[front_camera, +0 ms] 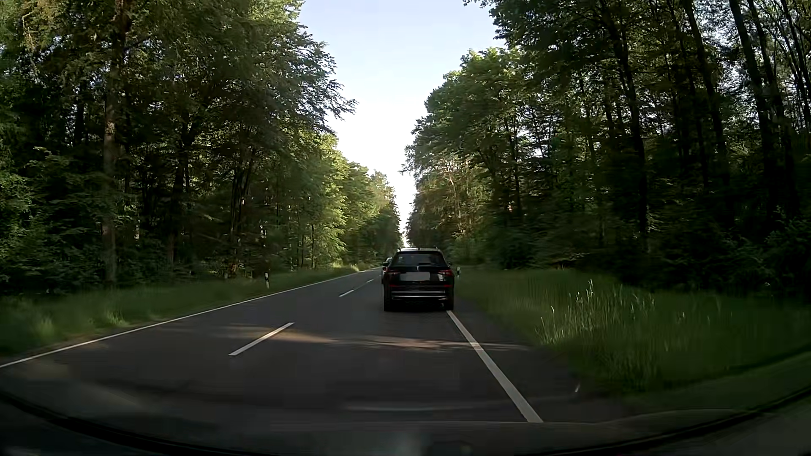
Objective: Follow the waypoints while adhering to traffic rules and regulations
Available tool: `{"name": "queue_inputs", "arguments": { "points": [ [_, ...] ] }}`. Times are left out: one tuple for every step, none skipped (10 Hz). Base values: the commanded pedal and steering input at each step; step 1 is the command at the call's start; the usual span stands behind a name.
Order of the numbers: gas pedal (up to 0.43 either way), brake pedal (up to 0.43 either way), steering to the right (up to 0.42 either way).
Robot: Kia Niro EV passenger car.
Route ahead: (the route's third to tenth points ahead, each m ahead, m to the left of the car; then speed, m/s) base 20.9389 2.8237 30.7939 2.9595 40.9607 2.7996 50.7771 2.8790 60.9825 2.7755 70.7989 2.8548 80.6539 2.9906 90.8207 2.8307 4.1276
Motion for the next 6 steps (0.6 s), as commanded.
{"name": "queue_inputs", "arguments": {
  "points": [
    [0.000, 0.000, 0.000],
    [0.000, 0.000, 0.000],
    [0.000, 0.000, 0.000],
    [0.000, 0.000, 0.000],
    [0.000, 0.000, 0.000],
    [0.000, 0.000, 0.000]
  ]
}}
